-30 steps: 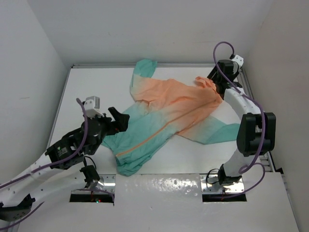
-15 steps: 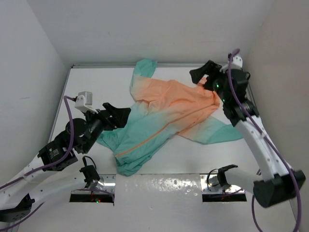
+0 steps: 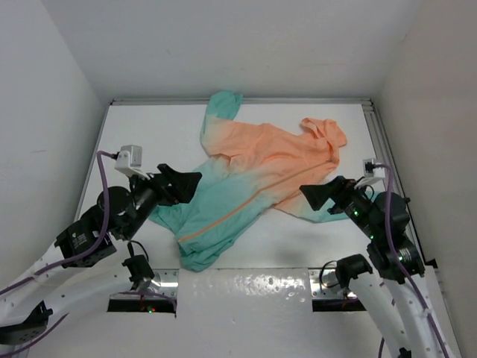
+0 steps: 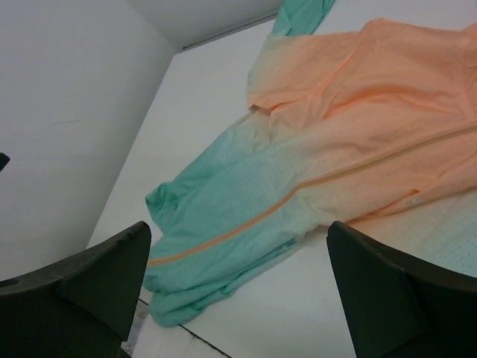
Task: Zip up the jacket
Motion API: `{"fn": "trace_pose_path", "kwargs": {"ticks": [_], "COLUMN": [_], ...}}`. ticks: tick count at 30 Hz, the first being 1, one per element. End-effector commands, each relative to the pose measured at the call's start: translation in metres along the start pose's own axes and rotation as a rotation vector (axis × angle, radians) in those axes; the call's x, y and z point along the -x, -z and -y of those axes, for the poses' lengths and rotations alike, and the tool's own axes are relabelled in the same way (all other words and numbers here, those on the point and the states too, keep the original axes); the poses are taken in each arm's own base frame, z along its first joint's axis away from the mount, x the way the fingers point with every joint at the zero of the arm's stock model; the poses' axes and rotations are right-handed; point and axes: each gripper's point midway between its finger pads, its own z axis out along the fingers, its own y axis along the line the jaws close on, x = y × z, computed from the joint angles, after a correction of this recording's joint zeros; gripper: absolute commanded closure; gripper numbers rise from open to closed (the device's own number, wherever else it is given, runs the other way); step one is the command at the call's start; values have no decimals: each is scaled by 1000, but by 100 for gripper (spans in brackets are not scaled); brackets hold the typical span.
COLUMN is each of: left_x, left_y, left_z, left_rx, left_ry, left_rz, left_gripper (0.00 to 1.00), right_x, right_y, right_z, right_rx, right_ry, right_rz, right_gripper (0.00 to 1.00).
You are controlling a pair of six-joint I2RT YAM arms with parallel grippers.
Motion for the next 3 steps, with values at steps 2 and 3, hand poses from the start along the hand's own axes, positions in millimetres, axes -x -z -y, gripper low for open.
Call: {"fn": "trace_pose_path", "kwargs": {"ticks": [2,3], "left_x": [-11,-12], "left_y": [-1,-1], "left_z": [1,0], "left_rx": [-28,-21], "left_ry": [-13,-8], "left_rz": [-19,-23], "left_gripper": [0,0], "right_x": [-21,-24], "right_y": [7,7], "right_z": [15,16], "right_rx": [-54,-57], "right_ry": [7,3], "right_rz": [-63,-76], "right_gripper": [1,1]}}
